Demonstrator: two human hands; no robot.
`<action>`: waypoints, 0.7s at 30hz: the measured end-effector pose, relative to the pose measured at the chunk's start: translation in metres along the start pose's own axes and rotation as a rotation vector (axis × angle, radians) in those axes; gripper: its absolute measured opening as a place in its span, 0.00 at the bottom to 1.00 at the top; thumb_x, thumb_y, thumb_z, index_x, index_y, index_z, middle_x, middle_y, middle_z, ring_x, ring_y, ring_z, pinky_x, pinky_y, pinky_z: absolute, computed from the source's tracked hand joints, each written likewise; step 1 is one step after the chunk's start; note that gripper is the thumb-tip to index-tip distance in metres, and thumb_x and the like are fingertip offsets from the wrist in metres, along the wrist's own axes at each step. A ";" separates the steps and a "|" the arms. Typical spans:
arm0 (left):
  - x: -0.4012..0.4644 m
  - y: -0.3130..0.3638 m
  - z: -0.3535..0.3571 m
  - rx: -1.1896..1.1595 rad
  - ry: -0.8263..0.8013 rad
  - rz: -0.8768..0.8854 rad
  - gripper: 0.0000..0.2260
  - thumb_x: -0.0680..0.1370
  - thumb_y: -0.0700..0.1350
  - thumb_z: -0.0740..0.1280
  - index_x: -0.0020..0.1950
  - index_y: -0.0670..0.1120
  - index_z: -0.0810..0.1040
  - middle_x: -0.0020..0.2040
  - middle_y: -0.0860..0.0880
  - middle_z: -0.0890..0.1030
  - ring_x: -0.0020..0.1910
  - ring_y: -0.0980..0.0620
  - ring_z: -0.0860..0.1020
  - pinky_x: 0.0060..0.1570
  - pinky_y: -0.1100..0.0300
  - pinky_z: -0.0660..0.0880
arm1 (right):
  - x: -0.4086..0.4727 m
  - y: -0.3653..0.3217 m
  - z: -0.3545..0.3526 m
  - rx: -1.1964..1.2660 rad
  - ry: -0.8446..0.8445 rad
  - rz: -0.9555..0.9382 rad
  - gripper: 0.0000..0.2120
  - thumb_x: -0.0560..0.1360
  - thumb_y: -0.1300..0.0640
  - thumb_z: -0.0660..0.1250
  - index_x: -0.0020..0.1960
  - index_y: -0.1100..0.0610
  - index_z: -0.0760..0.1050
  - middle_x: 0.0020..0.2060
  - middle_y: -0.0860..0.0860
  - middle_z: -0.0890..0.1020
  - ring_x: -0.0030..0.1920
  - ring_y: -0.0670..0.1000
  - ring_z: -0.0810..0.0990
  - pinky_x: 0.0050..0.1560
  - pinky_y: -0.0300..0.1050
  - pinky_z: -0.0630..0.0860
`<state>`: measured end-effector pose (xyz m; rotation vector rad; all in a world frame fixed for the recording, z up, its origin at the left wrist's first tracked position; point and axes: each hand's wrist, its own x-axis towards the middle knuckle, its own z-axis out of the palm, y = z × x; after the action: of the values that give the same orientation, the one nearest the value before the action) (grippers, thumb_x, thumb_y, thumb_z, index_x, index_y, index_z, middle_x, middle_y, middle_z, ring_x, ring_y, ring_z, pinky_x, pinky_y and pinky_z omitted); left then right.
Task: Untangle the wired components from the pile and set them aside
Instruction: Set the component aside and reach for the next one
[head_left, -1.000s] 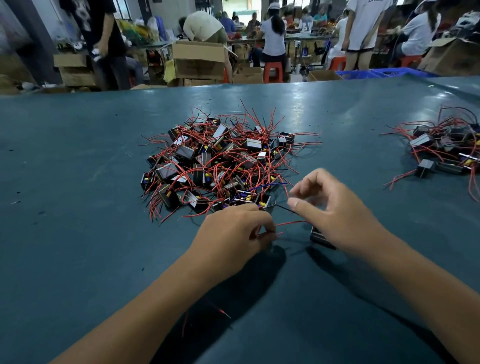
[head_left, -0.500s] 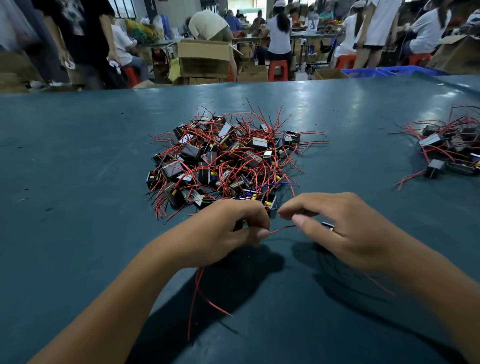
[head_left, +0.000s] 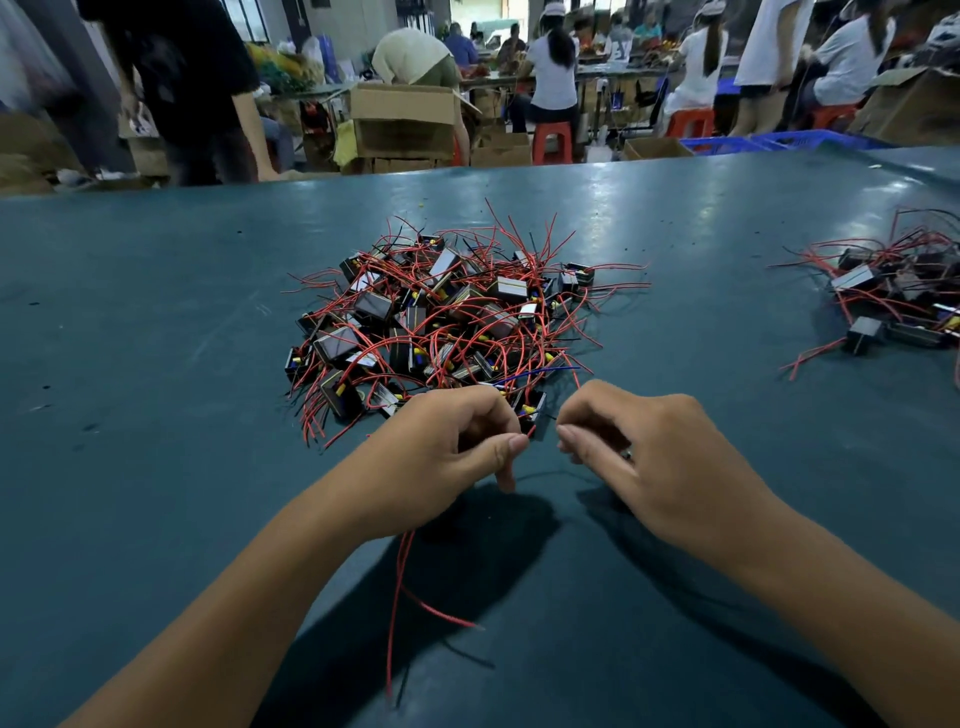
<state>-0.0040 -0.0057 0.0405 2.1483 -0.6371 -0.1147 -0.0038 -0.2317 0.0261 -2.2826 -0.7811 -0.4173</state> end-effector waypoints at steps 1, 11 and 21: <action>0.001 0.000 0.003 -0.006 0.019 -0.001 0.05 0.81 0.44 0.67 0.47 0.45 0.77 0.37 0.52 0.85 0.25 0.62 0.69 0.28 0.69 0.64 | 0.000 0.000 0.002 0.087 0.030 0.058 0.05 0.79 0.56 0.68 0.45 0.49 0.76 0.34 0.46 0.82 0.34 0.47 0.80 0.37 0.47 0.75; 0.004 -0.005 0.016 -0.055 0.137 -0.034 0.06 0.81 0.44 0.68 0.45 0.45 0.79 0.35 0.52 0.85 0.24 0.63 0.69 0.28 0.73 0.63 | 0.001 0.001 0.017 0.407 0.082 0.254 0.05 0.76 0.55 0.71 0.43 0.48 0.80 0.34 0.48 0.83 0.35 0.54 0.79 0.39 0.55 0.77; 0.003 -0.007 0.016 -0.083 0.131 -0.049 0.06 0.81 0.46 0.68 0.45 0.46 0.79 0.35 0.53 0.85 0.27 0.58 0.69 0.29 0.66 0.65 | 0.002 -0.002 0.025 0.497 0.152 0.310 0.04 0.76 0.57 0.72 0.42 0.50 0.82 0.34 0.54 0.82 0.34 0.56 0.76 0.36 0.52 0.73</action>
<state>-0.0032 -0.0153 0.0260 2.0729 -0.4951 -0.0256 -0.0020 -0.2128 0.0102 -1.8370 -0.3875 -0.2177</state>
